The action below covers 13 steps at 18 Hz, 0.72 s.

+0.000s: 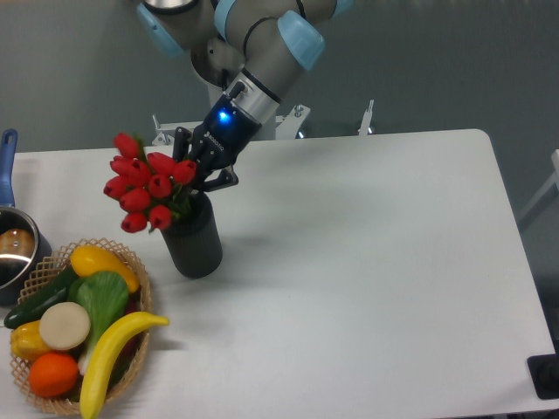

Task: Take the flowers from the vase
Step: 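Lower the gripper around the tulip stems and close it, then lift the gripped tulips straight up out of the black vase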

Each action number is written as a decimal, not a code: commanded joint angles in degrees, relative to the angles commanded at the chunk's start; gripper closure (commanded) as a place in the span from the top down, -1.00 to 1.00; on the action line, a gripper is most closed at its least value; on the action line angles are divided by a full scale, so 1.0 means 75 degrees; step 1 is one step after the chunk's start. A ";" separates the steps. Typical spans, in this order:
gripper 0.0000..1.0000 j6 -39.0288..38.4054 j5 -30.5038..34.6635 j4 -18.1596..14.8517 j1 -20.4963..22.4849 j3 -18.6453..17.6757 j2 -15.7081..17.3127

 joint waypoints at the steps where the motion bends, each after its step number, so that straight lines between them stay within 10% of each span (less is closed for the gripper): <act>1: -1.00 -0.0117 -0.0023 0.0000 0.0000 0.0024 0.0047; 13: -1.00 -0.2906 -0.0457 0.0012 0.0105 0.1219 0.0141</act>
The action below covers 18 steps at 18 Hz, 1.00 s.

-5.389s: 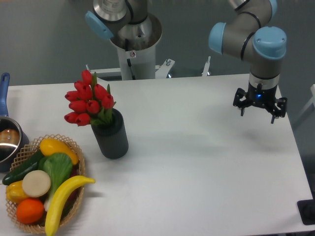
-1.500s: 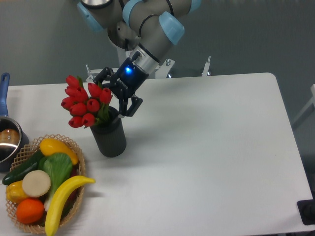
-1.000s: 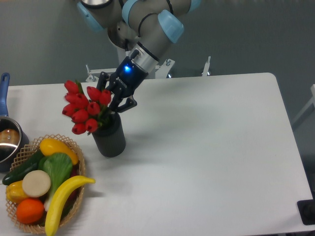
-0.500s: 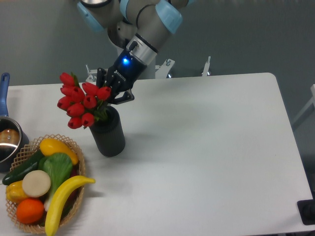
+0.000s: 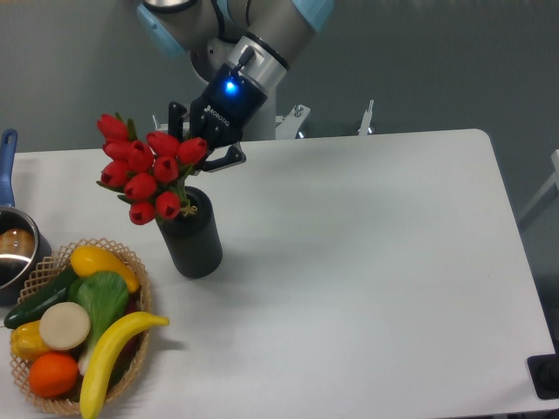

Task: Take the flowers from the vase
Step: 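Lift the gripped tulips straight up out of the black vase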

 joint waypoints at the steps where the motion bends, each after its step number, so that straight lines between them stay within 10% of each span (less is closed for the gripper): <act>1: -1.00 -0.0071 -0.0058 0.0000 0.0023 0.0047 0.0000; 18: -1.00 -0.0998 -0.0750 -0.0234 0.0878 0.0703 0.0246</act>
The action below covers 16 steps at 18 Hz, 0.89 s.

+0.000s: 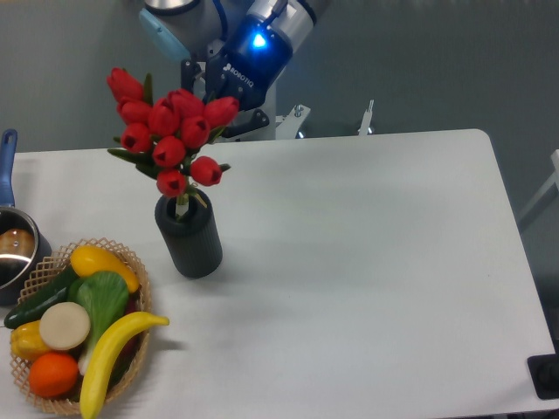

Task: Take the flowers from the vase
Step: 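Lift the gripped tulips straight up out of the black vase, then carry the tulip bunch away from the vase over the table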

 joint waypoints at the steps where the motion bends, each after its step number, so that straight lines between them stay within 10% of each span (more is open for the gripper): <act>1: -1.00 0.0012 -0.0012 -0.0047 0.0070 0.0047 0.0000; 11: -1.00 0.0337 0.0081 0.0022 0.0738 0.0094 -0.0105; 16: -1.00 0.2096 0.2312 -0.0012 0.0844 0.0258 -0.0445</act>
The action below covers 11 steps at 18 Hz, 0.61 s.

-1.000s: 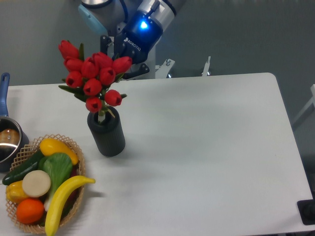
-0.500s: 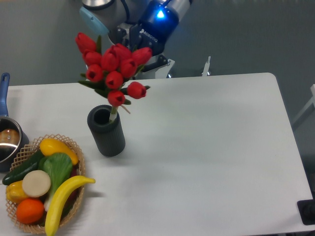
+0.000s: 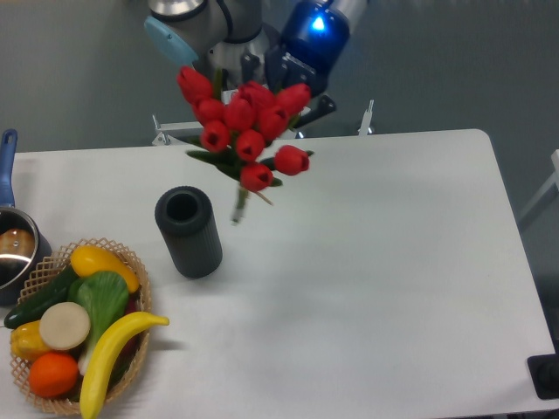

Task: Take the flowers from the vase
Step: 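Carry the tulip bunch away from the vase over the table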

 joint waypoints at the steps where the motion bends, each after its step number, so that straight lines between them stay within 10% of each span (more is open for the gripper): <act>1: -0.96 0.0130 0.0704 0.0000 0.0000 0.0059 -0.0082; 11: -0.98 0.0364 0.4505 -0.0094 0.0047 0.0738 -0.1335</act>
